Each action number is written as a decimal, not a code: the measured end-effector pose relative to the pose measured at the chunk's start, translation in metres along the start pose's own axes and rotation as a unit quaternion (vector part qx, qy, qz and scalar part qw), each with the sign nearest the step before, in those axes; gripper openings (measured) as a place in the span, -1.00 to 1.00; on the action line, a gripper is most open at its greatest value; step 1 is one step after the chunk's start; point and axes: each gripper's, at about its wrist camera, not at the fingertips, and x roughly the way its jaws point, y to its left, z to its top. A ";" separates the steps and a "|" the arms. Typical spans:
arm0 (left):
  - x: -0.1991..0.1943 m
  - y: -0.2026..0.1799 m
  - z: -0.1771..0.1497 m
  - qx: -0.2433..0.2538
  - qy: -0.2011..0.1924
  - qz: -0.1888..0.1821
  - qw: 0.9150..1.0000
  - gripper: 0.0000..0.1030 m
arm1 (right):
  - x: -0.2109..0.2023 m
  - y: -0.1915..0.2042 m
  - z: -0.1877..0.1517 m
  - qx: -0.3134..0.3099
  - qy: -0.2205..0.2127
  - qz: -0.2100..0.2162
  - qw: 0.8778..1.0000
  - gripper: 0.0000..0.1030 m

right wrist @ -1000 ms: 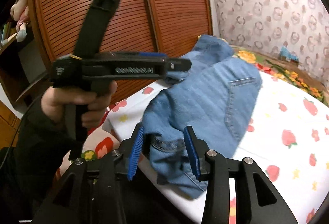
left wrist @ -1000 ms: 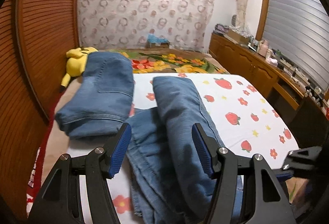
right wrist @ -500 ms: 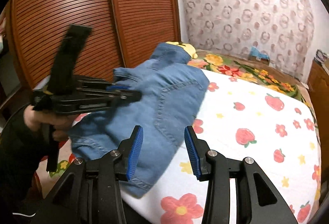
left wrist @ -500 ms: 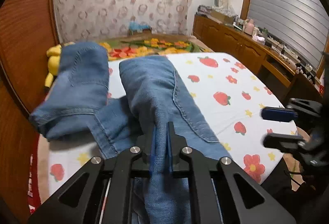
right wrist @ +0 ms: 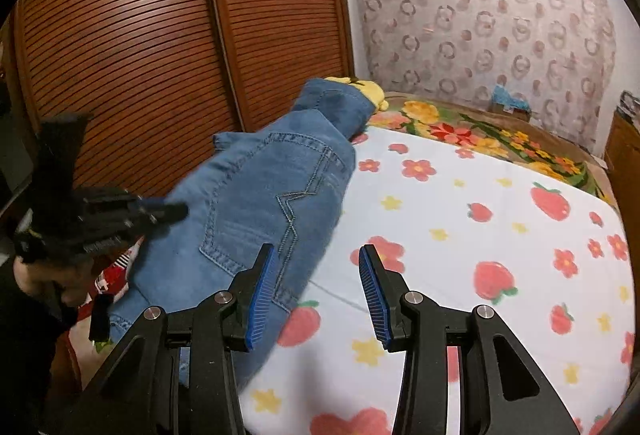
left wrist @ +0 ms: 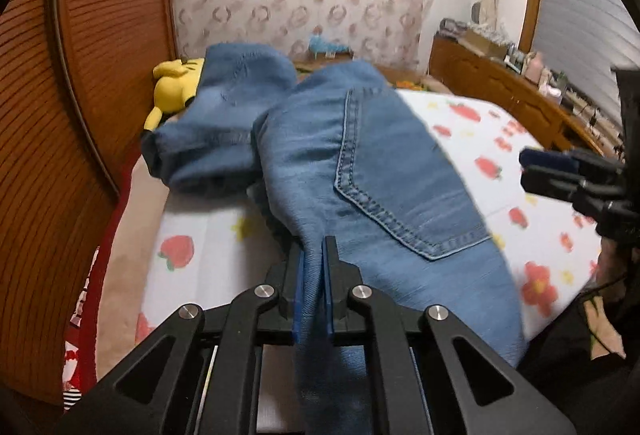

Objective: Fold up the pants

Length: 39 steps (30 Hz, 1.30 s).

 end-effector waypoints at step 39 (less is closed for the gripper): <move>0.065 0.028 0.019 -0.030 0.038 -0.070 0.996 -0.02 | 0.142 -0.089 0.034 0.042 0.096 0.109 0.988 0.46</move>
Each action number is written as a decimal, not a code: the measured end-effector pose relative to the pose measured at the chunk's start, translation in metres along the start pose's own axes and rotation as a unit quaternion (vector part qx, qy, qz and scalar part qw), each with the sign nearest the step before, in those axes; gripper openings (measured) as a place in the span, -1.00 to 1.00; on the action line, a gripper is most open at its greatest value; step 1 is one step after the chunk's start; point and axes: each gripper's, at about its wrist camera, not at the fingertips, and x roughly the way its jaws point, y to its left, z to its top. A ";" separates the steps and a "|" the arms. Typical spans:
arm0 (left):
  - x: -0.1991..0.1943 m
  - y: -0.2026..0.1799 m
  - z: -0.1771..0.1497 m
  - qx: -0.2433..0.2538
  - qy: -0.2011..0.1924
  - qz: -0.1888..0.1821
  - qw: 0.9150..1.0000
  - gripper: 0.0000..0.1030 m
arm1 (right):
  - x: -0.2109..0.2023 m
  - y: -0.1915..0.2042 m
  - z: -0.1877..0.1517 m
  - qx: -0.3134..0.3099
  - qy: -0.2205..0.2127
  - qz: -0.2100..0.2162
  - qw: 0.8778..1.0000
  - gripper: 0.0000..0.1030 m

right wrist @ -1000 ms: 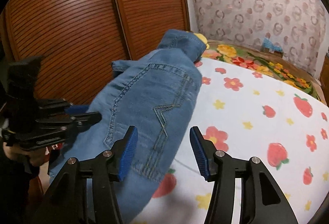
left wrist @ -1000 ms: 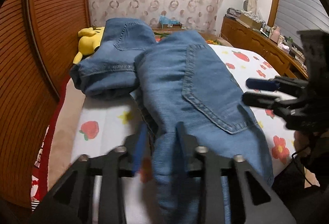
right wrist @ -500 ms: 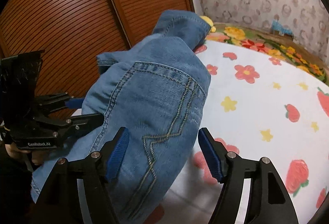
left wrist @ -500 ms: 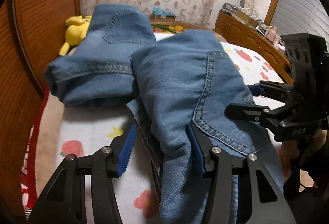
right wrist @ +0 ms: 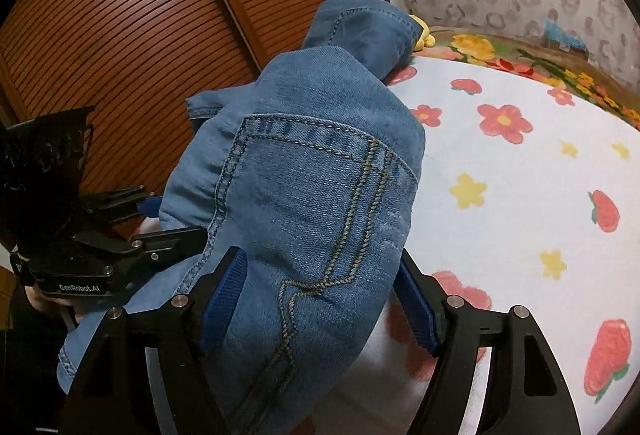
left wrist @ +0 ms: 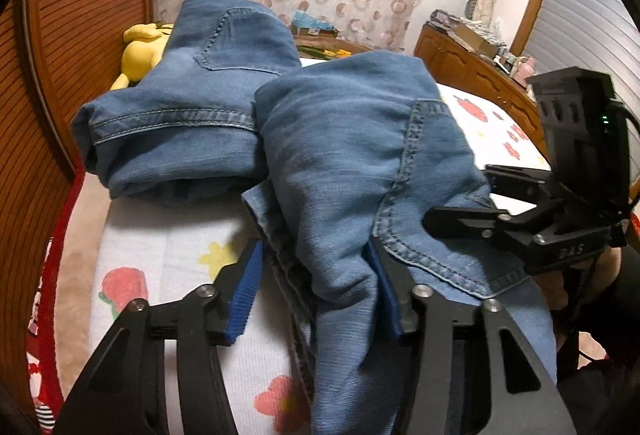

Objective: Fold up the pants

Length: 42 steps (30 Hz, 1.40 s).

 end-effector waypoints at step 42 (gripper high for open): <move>-0.038 0.094 0.187 0.035 -0.086 0.083 0.992 -0.53 | 0.083 0.042 0.221 -0.073 -0.115 0.057 0.989 -0.33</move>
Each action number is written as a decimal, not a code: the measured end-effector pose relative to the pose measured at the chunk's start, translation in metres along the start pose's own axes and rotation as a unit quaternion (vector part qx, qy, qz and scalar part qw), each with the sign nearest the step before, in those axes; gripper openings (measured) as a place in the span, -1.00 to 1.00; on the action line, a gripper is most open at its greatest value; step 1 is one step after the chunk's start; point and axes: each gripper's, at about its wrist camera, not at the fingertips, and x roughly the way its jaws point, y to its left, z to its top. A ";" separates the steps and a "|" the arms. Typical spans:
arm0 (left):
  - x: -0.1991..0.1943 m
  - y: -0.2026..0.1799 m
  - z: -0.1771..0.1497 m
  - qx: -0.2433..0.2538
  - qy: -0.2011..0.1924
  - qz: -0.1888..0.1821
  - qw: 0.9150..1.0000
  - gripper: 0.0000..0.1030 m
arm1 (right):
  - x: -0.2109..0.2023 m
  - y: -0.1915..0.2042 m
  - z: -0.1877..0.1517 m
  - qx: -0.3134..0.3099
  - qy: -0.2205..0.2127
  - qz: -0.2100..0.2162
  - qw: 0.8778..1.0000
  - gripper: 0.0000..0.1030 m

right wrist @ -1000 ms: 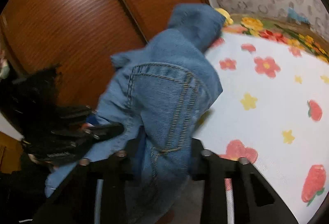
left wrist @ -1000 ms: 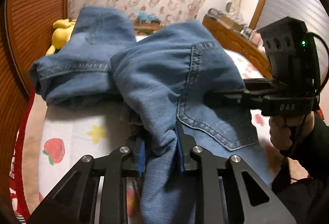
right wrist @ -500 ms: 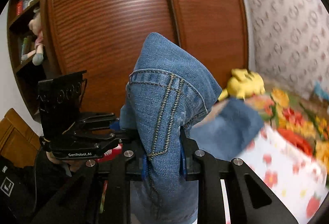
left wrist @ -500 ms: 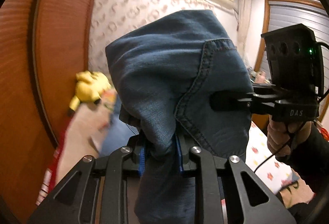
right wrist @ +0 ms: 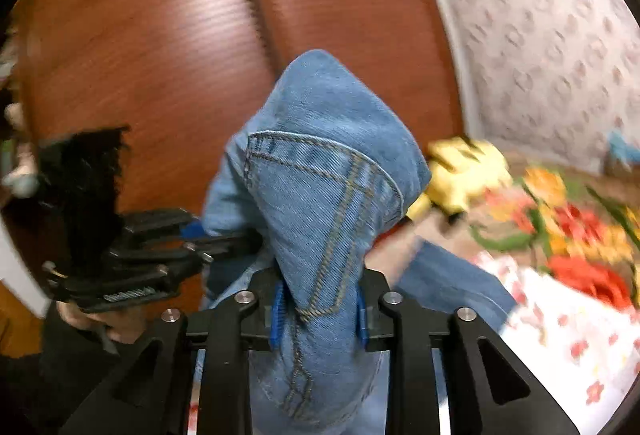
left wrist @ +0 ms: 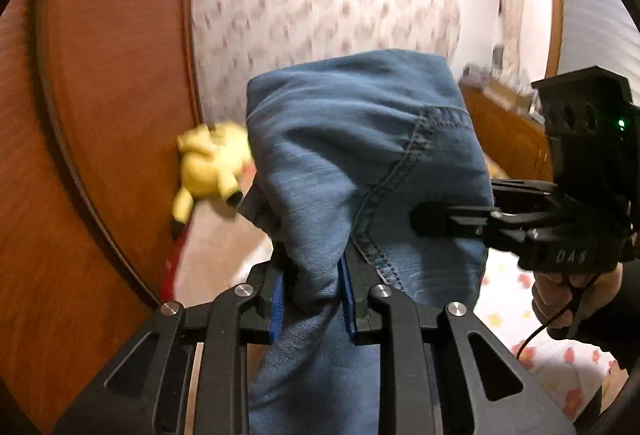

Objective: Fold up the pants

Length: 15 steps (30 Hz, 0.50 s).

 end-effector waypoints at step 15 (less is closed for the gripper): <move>0.067 -0.009 0.004 -0.003 0.045 0.024 0.999 -0.09 | -0.016 -0.032 0.011 0.007 0.001 -0.126 0.992 0.16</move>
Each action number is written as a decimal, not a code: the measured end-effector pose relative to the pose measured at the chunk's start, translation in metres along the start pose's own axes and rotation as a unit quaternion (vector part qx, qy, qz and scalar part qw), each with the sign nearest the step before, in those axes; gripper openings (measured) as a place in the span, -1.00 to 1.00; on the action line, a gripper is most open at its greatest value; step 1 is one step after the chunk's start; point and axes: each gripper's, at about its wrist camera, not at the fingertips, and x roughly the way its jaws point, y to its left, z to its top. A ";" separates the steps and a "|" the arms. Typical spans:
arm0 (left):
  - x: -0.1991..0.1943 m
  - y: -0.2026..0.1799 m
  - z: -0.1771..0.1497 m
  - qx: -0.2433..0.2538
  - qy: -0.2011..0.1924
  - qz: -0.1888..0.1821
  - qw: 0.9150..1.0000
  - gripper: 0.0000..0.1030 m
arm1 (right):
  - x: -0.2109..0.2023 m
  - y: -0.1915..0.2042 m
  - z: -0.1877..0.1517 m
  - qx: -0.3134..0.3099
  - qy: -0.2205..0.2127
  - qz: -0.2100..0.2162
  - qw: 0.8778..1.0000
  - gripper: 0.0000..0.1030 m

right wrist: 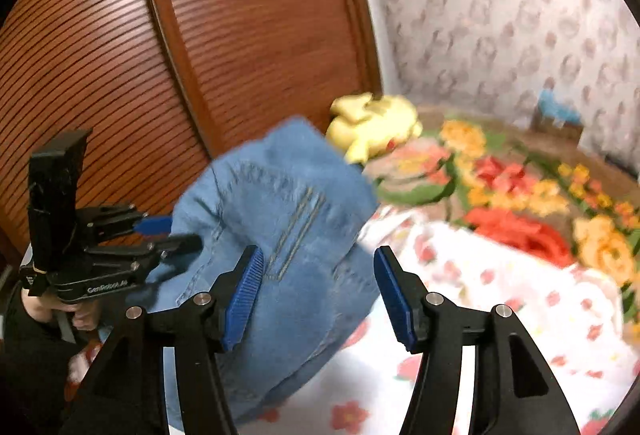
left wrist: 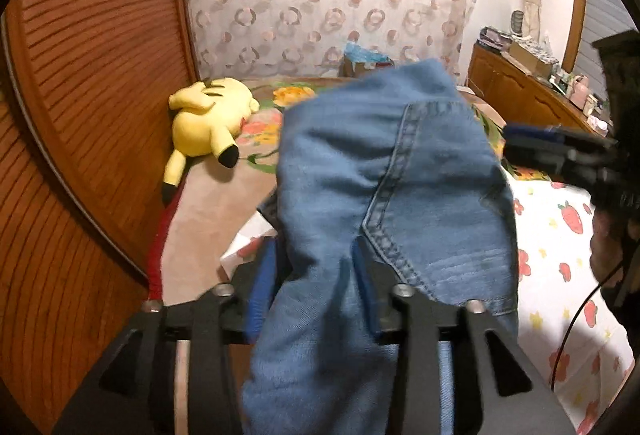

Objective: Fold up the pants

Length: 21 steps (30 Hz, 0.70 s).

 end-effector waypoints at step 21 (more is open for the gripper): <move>-0.008 -0.009 -0.052 -0.024 -0.002 -0.017 1.000 -0.01 | 0.076 0.028 0.000 -0.032 0.066 -0.032 0.997 -0.37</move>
